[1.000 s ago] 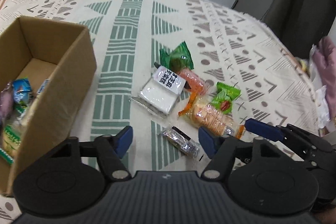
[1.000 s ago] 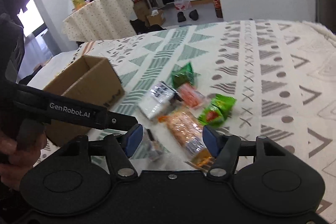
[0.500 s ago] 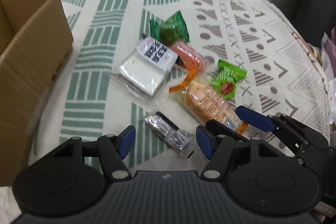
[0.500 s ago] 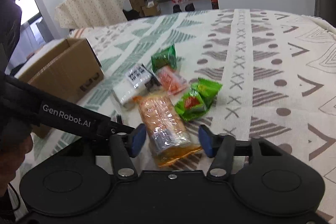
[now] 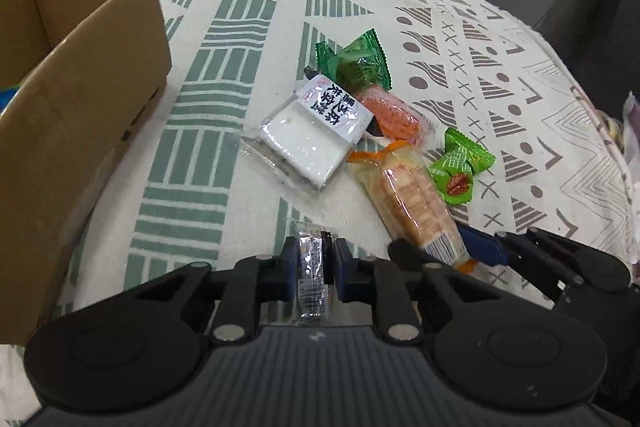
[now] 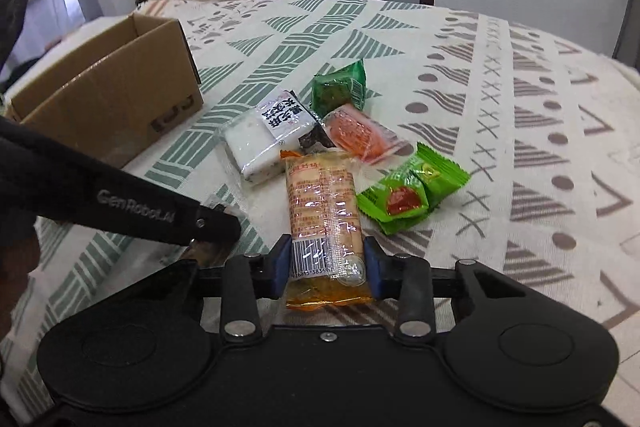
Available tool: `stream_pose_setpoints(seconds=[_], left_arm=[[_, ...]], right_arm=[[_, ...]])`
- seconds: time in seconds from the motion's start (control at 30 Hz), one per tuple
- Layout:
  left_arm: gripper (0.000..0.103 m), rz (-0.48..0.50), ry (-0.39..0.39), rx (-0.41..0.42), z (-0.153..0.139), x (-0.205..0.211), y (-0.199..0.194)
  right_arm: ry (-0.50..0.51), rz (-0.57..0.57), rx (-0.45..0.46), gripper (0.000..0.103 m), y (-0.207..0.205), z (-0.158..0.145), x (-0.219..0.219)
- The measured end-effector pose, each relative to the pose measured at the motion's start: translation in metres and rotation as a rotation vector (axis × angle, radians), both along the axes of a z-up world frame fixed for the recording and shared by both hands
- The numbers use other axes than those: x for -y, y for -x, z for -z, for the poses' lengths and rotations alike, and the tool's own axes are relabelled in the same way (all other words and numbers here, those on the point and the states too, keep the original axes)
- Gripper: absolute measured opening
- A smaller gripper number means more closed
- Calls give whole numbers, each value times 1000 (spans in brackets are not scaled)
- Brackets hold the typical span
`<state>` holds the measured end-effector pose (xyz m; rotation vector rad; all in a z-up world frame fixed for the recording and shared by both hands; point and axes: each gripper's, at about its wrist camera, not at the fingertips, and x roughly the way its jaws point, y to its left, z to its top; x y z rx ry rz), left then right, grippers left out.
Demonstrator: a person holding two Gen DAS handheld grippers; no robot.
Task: Organize snacks
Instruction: 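Grasp the orange wafer pack with the right tool while the left tool grasps a small clear packet, then carry both packs over the cardboard box and open both tools to drop them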
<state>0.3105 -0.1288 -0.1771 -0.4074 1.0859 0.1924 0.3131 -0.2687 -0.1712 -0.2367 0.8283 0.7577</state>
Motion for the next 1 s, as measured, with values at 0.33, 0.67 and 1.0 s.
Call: stream_pose_setpoints(seconds=[0.33,0.67,1.0], left_arm=[[17,-3,63,83,-14,-14,18],[17,-43,72,171,-58,-38,56],[17,-89,86,259,-94,-69,82]], right_arm=[[24,73,10,36,27,-18,2],[-54,94,41,36,53,-56,-14],[-138,105,88,36,67,-85,-35]])
